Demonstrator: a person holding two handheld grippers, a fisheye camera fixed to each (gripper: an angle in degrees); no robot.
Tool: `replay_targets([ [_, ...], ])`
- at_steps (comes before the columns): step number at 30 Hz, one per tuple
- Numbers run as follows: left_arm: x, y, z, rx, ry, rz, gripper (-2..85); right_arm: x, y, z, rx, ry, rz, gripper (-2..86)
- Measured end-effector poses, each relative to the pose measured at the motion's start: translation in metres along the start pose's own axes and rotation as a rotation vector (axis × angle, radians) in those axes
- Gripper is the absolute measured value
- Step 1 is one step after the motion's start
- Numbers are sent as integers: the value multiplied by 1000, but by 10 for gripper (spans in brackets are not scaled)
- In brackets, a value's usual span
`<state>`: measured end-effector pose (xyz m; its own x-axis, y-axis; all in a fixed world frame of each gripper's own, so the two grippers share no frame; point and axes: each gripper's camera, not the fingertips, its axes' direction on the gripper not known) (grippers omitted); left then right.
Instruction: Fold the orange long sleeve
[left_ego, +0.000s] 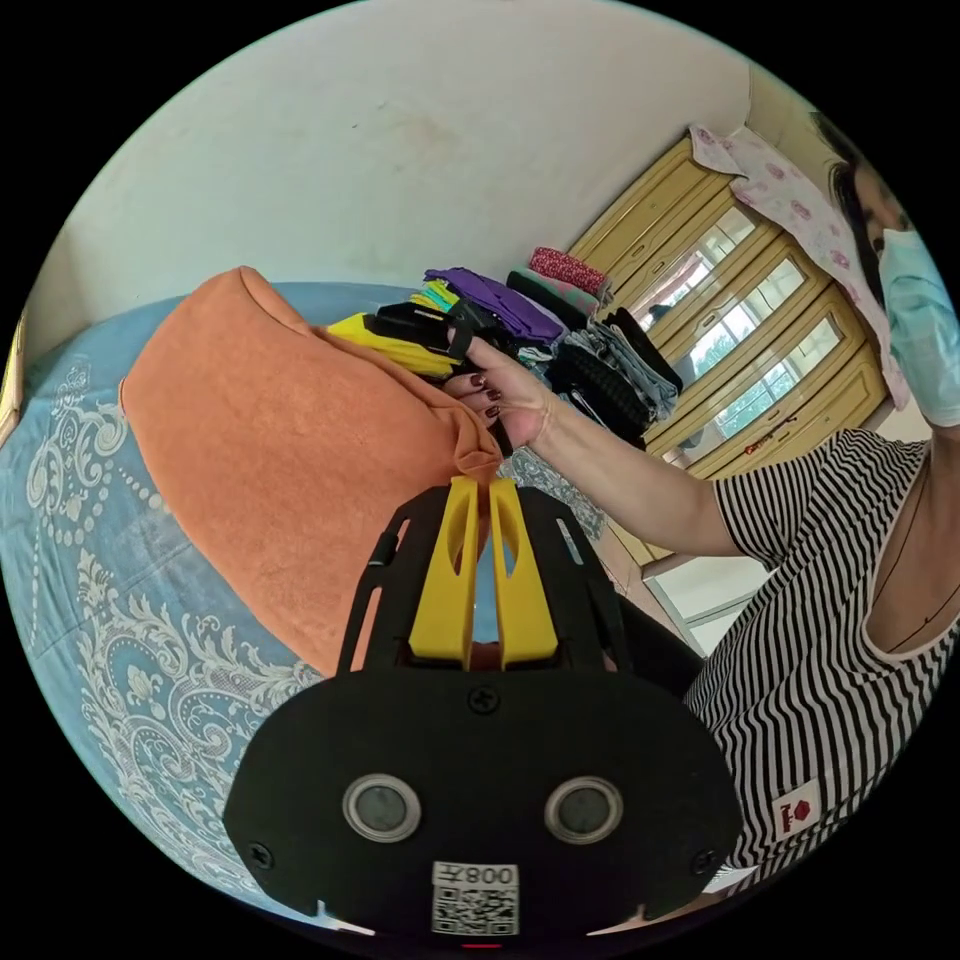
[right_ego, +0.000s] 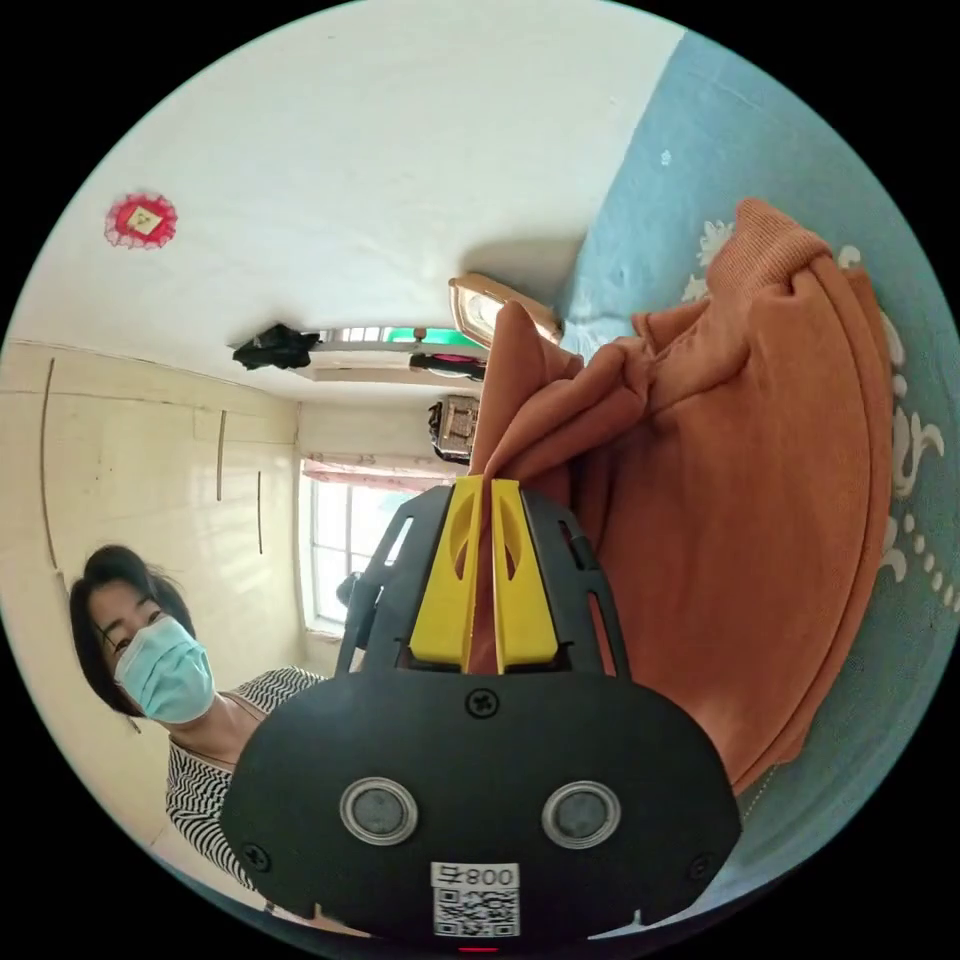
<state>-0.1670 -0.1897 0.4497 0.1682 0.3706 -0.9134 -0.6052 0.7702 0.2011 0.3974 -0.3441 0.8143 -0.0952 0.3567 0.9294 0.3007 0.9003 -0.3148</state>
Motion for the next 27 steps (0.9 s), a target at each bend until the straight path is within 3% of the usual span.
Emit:
replay_targets([
  [4, 20, -24, 39, -43, 54, 84, 21, -47, 10, -23, -22, 111, -160, 12],
  [6, 21, -32, 69, -109, 55, 86, 21, -52, 24, -46, -20, 259, -177, 10],
  [12, -3, -21, 185, -408, 20, -56, 23, 42, 72, -85, 16, 422, 121, 10],
  [23, 31, 1, 191, -316, -129, 26, 53, -12, 127, -77, 177, 561, -30, 1],
  [27, 49, 15, 178, -288, -156, 65, 51, -32, 160, -11, -37, 612, -124, 1],
])
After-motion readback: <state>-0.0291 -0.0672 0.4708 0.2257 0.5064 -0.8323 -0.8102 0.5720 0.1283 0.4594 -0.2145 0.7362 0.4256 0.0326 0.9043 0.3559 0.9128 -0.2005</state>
